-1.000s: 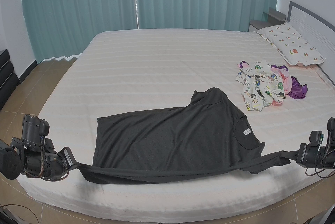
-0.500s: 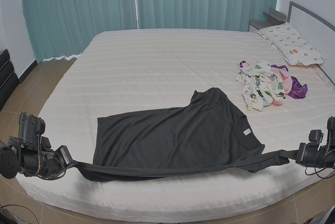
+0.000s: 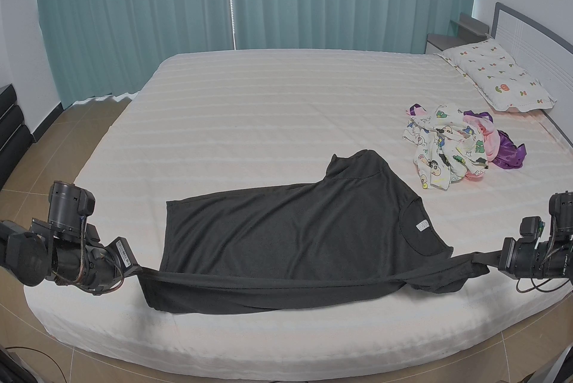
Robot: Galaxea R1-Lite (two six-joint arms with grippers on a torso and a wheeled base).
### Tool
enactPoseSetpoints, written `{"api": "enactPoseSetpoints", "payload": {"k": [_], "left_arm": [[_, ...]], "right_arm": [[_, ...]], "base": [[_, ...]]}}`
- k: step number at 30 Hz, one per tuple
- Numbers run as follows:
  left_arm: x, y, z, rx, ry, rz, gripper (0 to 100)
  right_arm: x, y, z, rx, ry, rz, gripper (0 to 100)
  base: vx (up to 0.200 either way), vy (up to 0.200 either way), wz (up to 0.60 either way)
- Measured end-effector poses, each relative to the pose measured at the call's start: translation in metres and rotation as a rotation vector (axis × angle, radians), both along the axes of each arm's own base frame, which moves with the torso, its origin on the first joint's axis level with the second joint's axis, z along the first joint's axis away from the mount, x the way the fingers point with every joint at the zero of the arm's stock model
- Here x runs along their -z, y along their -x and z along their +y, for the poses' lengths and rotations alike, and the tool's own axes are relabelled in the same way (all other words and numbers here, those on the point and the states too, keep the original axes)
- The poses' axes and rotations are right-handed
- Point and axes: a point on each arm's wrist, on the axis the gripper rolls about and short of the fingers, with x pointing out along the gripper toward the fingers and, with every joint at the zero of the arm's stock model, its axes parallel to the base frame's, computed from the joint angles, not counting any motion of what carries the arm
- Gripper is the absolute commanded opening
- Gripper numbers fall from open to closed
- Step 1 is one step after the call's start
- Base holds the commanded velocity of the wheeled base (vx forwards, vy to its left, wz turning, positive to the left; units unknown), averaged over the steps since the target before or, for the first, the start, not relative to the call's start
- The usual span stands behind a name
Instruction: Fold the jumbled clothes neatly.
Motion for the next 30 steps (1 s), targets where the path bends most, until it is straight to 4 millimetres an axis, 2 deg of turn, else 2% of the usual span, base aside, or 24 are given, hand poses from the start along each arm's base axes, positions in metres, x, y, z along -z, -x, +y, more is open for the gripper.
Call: {"api": "enactPoseSetpoints", "payload": {"k": [11, 17, 23, 30], "left_arm": [[0.008, -0.036, -0.002, -0.014, -0.007, 0.015, 0], [0.013, -0.047, -0.003, -0.017, -0.007, 0.032, 0], [0.013, -0.041, -0.001, -0.020, -0.007, 0.044, 0], [0.008, -0.018, 0.001, -0.016, -0.009, 0.056, 0]], "right_arm": [[0.007, -0.047, -0.003, -0.001, 0.005, 0.021, 0], [0.004, -0.070, -0.005, 0.041, 0.014, 0.010, 0], [-0.004, -0.073, -0.001, 0.039, 0.011, -0.010, 0], [-0.011, -0.059, 0.004, 0.019, 0.010, -0.019, 0]], "base": [[0.000, 0.000, 0.00], [0.000, 0.000, 0.00], [0.000, 0.000, 0.00], [0.000, 0.000, 0.00]]}}
